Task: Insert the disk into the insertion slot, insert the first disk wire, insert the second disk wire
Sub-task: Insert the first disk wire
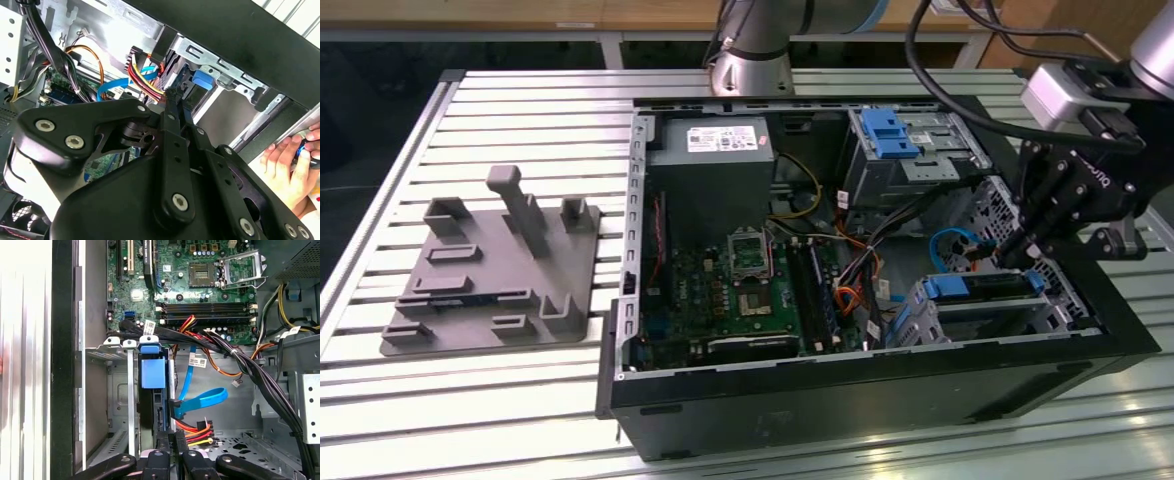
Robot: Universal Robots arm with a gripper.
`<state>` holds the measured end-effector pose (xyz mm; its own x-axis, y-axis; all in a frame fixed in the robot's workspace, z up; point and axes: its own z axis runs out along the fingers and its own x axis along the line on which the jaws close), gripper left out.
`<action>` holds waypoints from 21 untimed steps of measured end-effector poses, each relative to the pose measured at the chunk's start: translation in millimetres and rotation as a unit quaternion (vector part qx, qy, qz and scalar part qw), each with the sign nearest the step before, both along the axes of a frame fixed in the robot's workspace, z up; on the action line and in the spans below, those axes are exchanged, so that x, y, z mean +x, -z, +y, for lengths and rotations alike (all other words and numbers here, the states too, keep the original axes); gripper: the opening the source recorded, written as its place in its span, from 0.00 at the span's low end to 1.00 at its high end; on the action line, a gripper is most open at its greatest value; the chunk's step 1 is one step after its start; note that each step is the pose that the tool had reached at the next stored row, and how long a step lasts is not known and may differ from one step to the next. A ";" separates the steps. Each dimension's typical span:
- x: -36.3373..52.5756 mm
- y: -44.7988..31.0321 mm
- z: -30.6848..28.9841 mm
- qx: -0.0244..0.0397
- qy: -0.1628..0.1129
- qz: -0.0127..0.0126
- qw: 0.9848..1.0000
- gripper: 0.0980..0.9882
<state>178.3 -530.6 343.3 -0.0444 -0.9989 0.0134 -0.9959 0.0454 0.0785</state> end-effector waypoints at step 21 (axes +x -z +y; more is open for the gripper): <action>-0.5 5.2 -6.1 0.000 0.000 0.000 1.000 0.07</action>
